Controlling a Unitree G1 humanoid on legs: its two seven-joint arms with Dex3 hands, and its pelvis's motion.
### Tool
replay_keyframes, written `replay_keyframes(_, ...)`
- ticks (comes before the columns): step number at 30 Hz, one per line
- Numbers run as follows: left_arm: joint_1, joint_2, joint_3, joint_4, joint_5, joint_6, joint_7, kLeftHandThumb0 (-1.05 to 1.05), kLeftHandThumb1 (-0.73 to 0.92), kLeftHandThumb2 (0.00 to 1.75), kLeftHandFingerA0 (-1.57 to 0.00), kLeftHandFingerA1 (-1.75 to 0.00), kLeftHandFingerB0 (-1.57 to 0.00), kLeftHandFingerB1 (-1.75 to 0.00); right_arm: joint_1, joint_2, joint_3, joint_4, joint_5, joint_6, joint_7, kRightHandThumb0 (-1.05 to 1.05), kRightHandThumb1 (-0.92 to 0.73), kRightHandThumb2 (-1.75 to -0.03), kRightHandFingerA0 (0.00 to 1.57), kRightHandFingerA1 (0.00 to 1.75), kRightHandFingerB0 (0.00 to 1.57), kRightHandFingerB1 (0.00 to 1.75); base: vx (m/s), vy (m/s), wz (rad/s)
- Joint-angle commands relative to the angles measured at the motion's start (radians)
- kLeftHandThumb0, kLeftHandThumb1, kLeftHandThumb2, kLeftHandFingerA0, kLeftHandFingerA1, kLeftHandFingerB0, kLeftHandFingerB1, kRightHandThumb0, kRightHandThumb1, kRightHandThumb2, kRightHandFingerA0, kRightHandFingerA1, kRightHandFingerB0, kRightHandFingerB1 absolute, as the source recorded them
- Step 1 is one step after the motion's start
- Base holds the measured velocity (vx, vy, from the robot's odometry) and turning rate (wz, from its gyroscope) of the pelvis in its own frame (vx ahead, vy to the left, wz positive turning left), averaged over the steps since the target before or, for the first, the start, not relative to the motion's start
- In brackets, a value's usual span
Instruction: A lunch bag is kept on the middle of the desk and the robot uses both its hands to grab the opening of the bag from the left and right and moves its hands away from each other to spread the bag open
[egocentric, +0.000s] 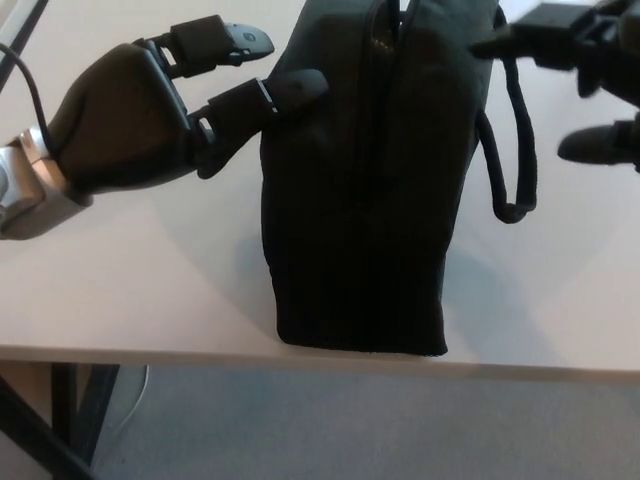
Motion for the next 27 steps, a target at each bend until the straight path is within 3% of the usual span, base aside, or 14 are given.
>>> replay_keyframes(1,0.01,0.025,0.008,0.002,-0.003,-0.026,-0.026,-0.02,0.33,0.83,-0.31,-0.61,-0.09,-0.49,-0.007,0.0,-0.008,-0.019,0.026,-0.001,0.042,-0.27,-0.48,-0.55,0.85,0.57,0.34,0.33,0.0,0.0,0.0)
replay_keyframes(7,-0.007,0.024,0.019,0.0,-0.003,-0.027,-0.017,-0.08,0.34,0.83,-0.31,-0.61,-0.04,-0.47,-0.041,0.042,0.008,-0.021,0.014,0.025,0.054,-0.3,-0.49,-0.56,0.86,0.72,0.35,0.32,0.0,0.0,0.0)
replay_keyframes(8,-0.009,0.024,0.018,-0.001,0.001,-0.02,-0.011,-0.11,0.51,0.53,-0.36,-0.48,-0.14,-0.28,-0.042,0.048,0.012,-0.02,0.007,0.025,0.052,-0.3,-0.49,-0.55,0.88,0.74,0.36,0.32,0.0,0.0,0.0)
replay_keyframes(9,-0.01,0.025,0.018,-0.002,0.004,-0.014,-0.013,-0.11,0.51,0.53,-0.36,-0.48,-0.14,-0.28,-0.042,0.052,0.013,-0.02,0.003,0.025,0.053,-0.3,-0.49,-0.55,0.88,0.74,0.36,0.32,0.0,0.0,0.0)
replay_keyframes(13,-0.012,0.031,0.022,-0.01,0.008,-0.004,-0.011,-0.11,0.52,0.55,-0.37,-0.48,-0.15,-0.29,-0.05,0.075,0.021,-0.024,-0.013,0.035,0.051,-0.3,-0.49,-0.55,0.83,1.14,0.38,0.33,0.0,0.0,0.0)
replay_keyframes(14,-0.012,0.033,0.023,-0.011,0.007,-0.009,-0.013,-0.09,0.36,0.85,-0.3,-0.6,-0.04,-0.48,-0.058,0.078,0.024,-0.023,-0.018,0.039,0.054,-0.3,-0.51,-0.56,0.82,1.14,0.37,0.33,0.0,0.0,0.0)
replay_keyframes(16,-0.009,0.034,0.026,-0.012,0.003,-0.018,-0.023,-0.08,0.35,0.84,-0.31,-0.61,-0.06,-0.48,-0.076,0.078,0.026,-0.016,-0.022,0.043,0.064,-0.31,-0.53,-0.57,0.81,1.12,0.35,0.33,0.0,0.0,0.0)
replay_keyframes(17,-0.009,0.034,0.025,-0.013,0.004,-0.02,-0.02,-0.08,0.51,0.54,-0.39,-0.49,-0.19,-0.29,-0.082,0.081,0.025,-0.018,-0.022,0.053,0.068,-0.31,-0.54,-0.57,0.8,1.18,0.34,0.33,0.0,0.0,0.0)
replay_keyframes(18,-0.008,0.034,0.025,-0.013,0.003,-0.025,-0.024,-0.07,0.35,0.85,-0.32,-0.61,-0.08,-0.49,-0.093,0.086,0.024,-0.013,-0.025,0.057,0.063,-0.32,-0.52,-0.57,0.79,1.15,0.35,0.33,0.0,0.0,0.0)
replay_keyframes(22,-0.002,0.034,0.024,-0.023,0.005,-0.028,-0.023,-0.05,0.34,0.85,-0.33,-0.62,-0.11,-0.5,-0.133,0.101,0.025,0.02,-0.022,0.05,0.049,-0.31,-0.52,-0.56,0.8,1.23,0.36,0.33,0.0,0.0,0.0)
replay_keyframes(23,0.001,0.032,0.025,-0.027,0.005,-0.023,-0.026,-0.04,0.34,0.84,-0.34,-0.62,-0.14,-0.51,-0.142,0.104,0.025,0.029,-0.011,0.051,0.057,-0.31,-0.52,-0.57,0.78,1.24,0.35,0.33,0.0,0.0,0.0)
replay_keyframes(24,0.003,0.031,0.026,-0.03,0.003,-0.024,-0.028,-0.05,0.48,0.55,-0.39,-0.52,-0.3,-0.32,-0.146,0.101,0.026,0.031,-0.009,0.052,0.064,-0.32,-0.52,-0.57,0.83,1.12,0.37,0.34,0.0,0.0,0.0)
replay_keyframes(26,0.009,0.031,0.03,-0.034,-0.005,-0.033,-0.046,-0.05,0.5,0.54,-0.39,-0.52,-0.29,-0.32,-0.148,0.092,0.029,0.022,-0.012,0.061,0.083,-0.32,-0.53,-0.57,0.84,1.11,0.38,0.33,0.0,0.0,0.0)
replay_keyframes(27,0.004,0.032,0.032,-0.031,-0.006,-0.035,-0.052,-0.03,0.33,0.84,-0.32,-0.61,-0.16,-0.51,-0.151,0.09,0.029,0.028,-0.014,0.056,0.08,-0.32,-0.52,-0.56,0.85,1.11,0.39,0.34,0.0,0.0,0.0)
